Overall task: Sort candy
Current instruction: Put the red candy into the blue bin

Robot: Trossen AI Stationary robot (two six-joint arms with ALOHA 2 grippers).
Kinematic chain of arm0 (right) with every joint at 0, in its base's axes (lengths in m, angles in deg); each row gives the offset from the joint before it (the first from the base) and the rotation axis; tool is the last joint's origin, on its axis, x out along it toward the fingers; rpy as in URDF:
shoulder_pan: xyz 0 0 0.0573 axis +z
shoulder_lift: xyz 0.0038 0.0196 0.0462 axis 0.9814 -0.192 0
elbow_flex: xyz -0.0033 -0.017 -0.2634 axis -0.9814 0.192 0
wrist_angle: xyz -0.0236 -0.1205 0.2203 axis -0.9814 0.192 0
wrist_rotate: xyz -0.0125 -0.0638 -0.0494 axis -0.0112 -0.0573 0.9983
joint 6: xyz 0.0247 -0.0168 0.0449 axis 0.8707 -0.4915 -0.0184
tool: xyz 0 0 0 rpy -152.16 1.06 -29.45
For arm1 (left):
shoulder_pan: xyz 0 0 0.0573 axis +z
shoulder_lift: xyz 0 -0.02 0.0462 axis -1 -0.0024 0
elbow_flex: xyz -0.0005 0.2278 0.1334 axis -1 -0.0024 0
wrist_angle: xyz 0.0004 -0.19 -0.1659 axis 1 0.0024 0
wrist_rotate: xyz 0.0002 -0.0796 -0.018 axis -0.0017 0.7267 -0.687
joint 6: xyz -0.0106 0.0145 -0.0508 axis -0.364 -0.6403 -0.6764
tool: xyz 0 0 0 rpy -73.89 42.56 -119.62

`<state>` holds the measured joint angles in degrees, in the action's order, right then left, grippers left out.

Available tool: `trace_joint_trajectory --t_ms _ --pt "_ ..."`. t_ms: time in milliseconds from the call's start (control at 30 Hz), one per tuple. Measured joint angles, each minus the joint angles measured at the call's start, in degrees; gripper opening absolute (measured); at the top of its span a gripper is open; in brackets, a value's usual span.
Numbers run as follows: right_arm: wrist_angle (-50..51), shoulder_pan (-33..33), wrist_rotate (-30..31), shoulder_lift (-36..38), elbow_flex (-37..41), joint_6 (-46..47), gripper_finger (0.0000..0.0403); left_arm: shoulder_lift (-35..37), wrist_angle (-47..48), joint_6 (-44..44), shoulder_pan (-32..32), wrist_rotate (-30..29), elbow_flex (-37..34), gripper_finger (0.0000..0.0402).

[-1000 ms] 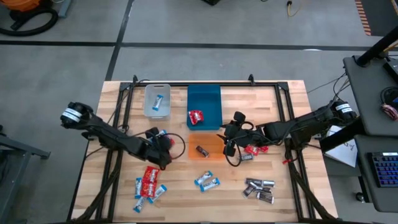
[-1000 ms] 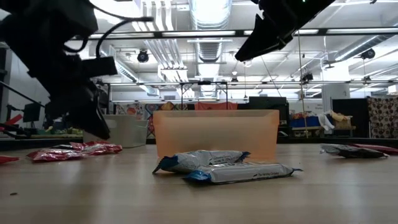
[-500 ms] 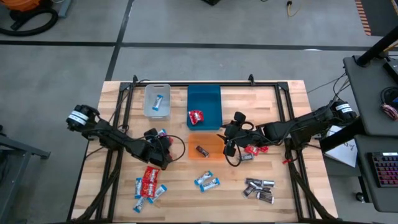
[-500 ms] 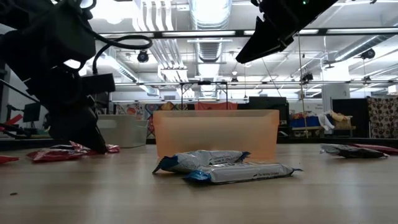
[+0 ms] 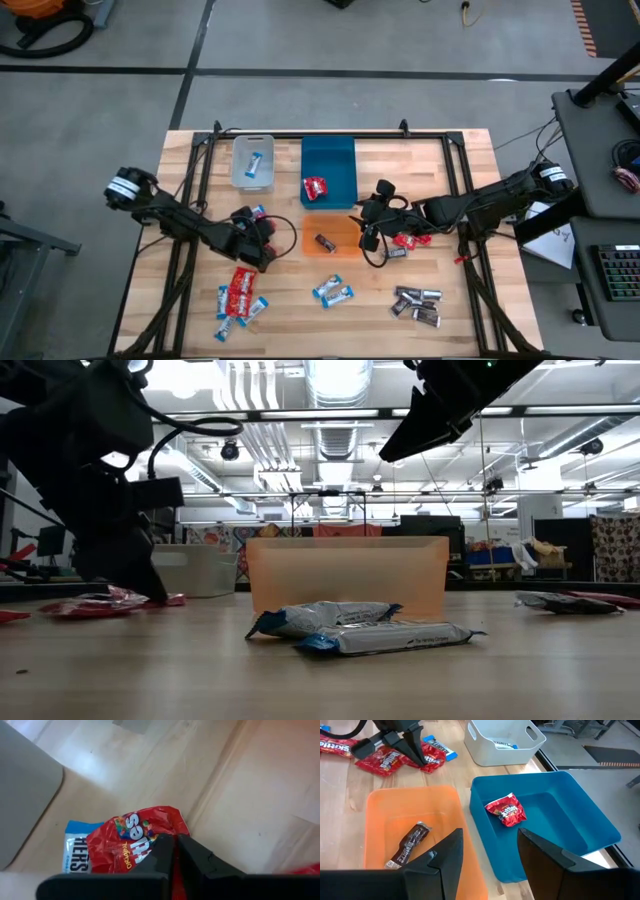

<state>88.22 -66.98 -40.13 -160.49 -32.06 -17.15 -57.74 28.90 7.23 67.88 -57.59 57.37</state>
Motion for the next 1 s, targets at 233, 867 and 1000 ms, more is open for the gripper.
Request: trace_joint_trajectory --t_ms 233,867,1000 --pt "0.0 0.0 -0.2 0.0 0.0 0.0 0.0178 5.0 -0.1 1.0 -1.2 0.9 -0.1 0.0" --pt "-0.3 0.0 -0.4 0.0 0.6 0.2 0.0178 17.9 -2.1 6.1 -2.5 5.9 -3.4 0.0083" --pt "-0.2 0.0 -0.5 0.0 1.0 1.1 0.0178 16.8 -7.4 4.5 -2.5 4.9 -6.3 0.0153"
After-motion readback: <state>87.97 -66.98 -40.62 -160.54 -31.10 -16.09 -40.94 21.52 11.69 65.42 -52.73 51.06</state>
